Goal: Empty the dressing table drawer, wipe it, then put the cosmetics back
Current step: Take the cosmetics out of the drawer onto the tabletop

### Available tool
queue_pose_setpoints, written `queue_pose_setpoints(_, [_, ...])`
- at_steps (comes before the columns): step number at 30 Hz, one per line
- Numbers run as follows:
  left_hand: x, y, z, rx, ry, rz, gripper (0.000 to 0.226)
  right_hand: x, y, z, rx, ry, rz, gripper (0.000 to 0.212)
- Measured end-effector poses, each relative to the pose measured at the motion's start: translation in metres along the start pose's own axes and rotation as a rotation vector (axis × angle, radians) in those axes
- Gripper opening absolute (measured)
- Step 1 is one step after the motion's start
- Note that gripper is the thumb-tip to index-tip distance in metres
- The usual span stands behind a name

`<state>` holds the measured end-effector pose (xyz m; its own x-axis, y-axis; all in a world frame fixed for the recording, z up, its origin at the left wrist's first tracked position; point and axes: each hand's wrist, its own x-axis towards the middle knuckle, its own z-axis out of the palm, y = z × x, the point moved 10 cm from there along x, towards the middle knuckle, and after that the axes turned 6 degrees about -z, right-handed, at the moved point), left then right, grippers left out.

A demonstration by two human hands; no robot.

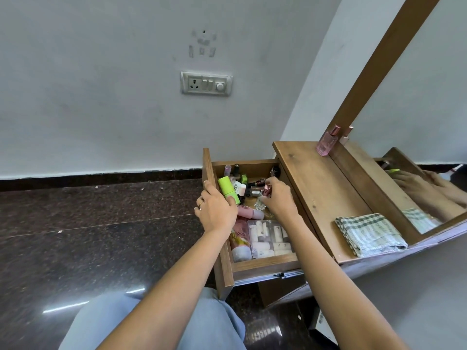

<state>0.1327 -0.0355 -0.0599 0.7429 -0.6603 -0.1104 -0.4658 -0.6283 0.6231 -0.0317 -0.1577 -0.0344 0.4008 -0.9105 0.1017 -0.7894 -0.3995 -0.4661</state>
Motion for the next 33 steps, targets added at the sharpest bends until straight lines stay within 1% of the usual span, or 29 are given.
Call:
queue_pose_setpoints(2, [0.0, 0.0, 0.0, -0.003, 0.0, -0.002, 0.076, -0.005, 0.009, 0.008, 0.086, 0.006, 0.079, 0.045])
queue_pose_setpoints(5, [0.0, -0.001, 0.001, -0.007, -0.001, -0.003, 0.075, -0.011, 0.018, 0.019, 0.191, 0.02, 0.166, 0.036])
queue_pose_setpoints(7, [0.0, -0.001, 0.001, -0.009, -0.003, -0.003, 0.075, -0.014, 0.019, 0.02, 0.257, 0.057, 0.186, 0.032])
queue_pose_setpoints(10, [0.001, -0.002, 0.0, -0.01, -0.002, -0.004, 0.075, -0.018, 0.015, 0.014, 0.287, 0.101, 0.172, 0.025])
queue_pose_setpoints(12, [0.001, -0.002, 0.0, -0.006, 0.0, -0.003, 0.076, -0.015, 0.006, 0.001, 0.291, 0.128, 0.13, 0.022])
queue_pose_setpoints(16, [0.001, -0.001, 0.0, -0.016, 0.001, -0.006, 0.077, -0.001, -0.014, -0.062, 0.354, 0.261, 0.021, 0.022])
queue_pose_setpoints(19, [0.0, -0.001, 0.0, -0.022, 0.001, -0.004, 0.076, 0.013, -0.005, -0.114, 0.339, 0.391, 0.031, 0.019])
queue_pose_setpoints(22, [0.0, -0.001, -0.001, -0.024, 0.001, -0.005, 0.076, 0.025, 0.024, -0.146, 0.253, 0.516, 0.096, 0.015])
queue_pose_setpoints(25, [0.0, -0.001, -0.001, -0.022, -0.003, -0.006, 0.077, 0.034, 0.06, -0.154, 0.199, 0.549, 0.206, 0.018])
queue_pose_setpoints(28, [-0.001, 0.001, -0.001, -0.019, -0.001, -0.001, 0.077, 0.037, 0.082, -0.159, 0.183, 0.565, 0.277, 0.022])
queue_pose_setpoints(33, [-0.001, 0.001, -0.001, -0.014, 0.001, 0.0, 0.076, 0.043, 0.09, -0.164, 0.173, 0.599, 0.312, 0.021])
